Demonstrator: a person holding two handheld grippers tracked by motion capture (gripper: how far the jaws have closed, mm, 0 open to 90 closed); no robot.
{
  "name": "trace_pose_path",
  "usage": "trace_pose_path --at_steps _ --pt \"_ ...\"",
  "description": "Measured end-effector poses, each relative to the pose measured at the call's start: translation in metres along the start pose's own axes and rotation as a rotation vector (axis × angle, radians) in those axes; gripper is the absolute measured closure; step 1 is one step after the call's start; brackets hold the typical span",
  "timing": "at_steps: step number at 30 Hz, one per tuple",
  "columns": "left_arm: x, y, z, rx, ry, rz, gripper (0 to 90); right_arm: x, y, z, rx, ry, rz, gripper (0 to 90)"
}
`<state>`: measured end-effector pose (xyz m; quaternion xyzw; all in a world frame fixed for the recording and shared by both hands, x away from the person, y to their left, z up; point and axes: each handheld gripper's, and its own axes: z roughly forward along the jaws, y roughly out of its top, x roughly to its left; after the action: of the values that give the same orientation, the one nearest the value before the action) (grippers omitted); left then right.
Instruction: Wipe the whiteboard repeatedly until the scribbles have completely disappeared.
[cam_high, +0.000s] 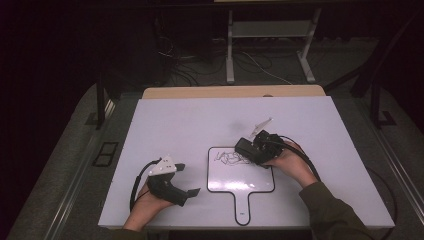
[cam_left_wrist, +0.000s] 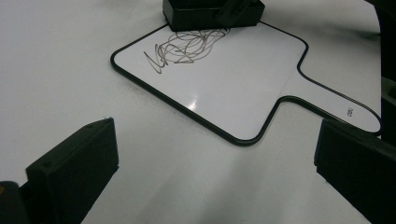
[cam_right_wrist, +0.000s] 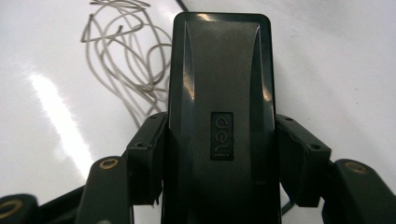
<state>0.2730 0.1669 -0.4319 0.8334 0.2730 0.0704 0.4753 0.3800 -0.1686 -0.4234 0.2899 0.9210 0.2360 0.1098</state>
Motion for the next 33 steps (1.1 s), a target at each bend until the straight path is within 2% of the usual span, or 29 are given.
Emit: trace_pose_path --at_steps 1,2,7,11,13,14,16,17,20,23,29,30,33 --pt "0.0 0.0 0.0 0.0 0.0 0.001 0.0 0.002 0.001 0.0 -0.002 0.006 0.01 38.9" --pt "0.0 0.0 0.0 0.0 0.0 0.001 0.0 0.004 0.001 0.0 0.002 0.012 -0.008 38.9" --pt "-0.001 0.0 0.001 0.0 -0.002 0.001 0.0 0.011 0.004 0.001 0.004 0.02 -0.021 38.9" --pt "0.0 0.0 0.001 0.001 -0.002 0.005 0.0 0.011 0.005 0.001 0.005 0.022 -0.027 38.9" --pt "-0.001 0.0 0.0 0.0 -0.002 0.003 0.0 0.009 0.005 0.001 0.008 0.023 -0.017 38.9" --pt "-0.001 0.0 0.0 0.0 -0.001 0.001 0.0 0.005 0.004 0.001 0.011 0.004 -0.013 38.9" --pt "0.0 0.0 0.0 0.0 0.0 0.0 0.0 0.003 0.004 0.0 0.016 -0.005 -0.007 38.9" --pt "0.0 0.0 0.0 0.0 -0.001 0.0 0.0 -0.001 0.003 0.0 0.014 -0.023 0.01 38.9" --pt "-0.001 0.0 0.001 0.0 -0.002 0.001 0.0 -0.006 0.001 0.0 0.015 -0.03 0.018 38.9" --pt "0.0 0.0 0.0 0.0 -0.001 -0.001 0.0 -0.014 -0.001 -0.001 0.02 -0.043 0.05 38.9" --pt "-0.001 0.0 0.001 0.001 -0.001 0.001 0.0 -0.021 -0.002 -0.001 0.026 -0.069 0.065 38.9" --pt "-0.001 0.0 0.001 0.001 -0.001 0.001 0.0 -0.023 -0.001 0.0 0.028 -0.089 0.068 38.9" --pt "-0.001 0.0 0.001 0.001 0.0 0.0 0.0 -0.025 0.0 0.0 0.032 -0.085 0.071 38.9"
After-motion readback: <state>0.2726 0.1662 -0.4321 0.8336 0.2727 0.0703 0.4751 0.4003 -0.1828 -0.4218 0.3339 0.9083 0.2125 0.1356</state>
